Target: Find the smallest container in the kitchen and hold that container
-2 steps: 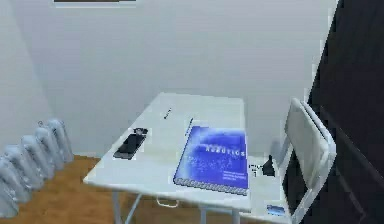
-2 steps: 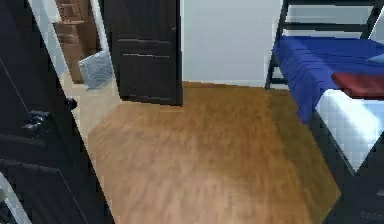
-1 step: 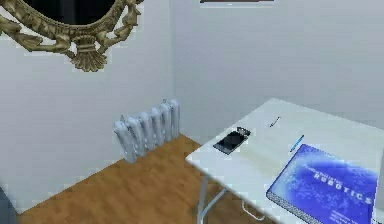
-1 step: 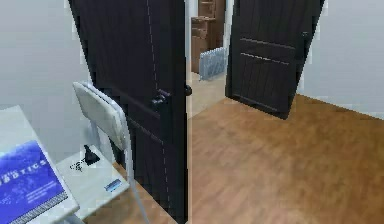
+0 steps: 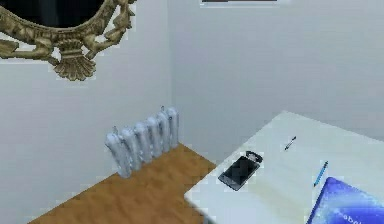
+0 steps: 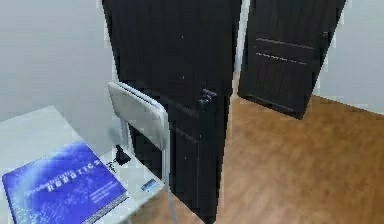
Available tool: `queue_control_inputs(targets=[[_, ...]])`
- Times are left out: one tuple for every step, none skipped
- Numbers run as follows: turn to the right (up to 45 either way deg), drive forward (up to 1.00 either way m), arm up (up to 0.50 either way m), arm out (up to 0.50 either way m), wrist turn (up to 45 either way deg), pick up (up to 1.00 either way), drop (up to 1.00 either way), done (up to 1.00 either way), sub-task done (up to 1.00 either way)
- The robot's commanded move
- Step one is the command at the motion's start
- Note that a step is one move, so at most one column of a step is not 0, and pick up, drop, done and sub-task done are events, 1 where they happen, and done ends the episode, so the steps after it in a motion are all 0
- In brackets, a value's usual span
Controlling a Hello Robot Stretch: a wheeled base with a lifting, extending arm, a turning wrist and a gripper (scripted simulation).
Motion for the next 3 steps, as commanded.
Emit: queue_control_inputs(targets=[[45.0,0.00,0.00,0.00,0.0,0.00,0.00,0.00,0.00],[45.0,0.00,0.00,0.00,0.0,0.00,0.00,0.00,0.00],[42.0,0.00,0.00,0.00,0.0,0.00,0.00,0.00,0.00]])
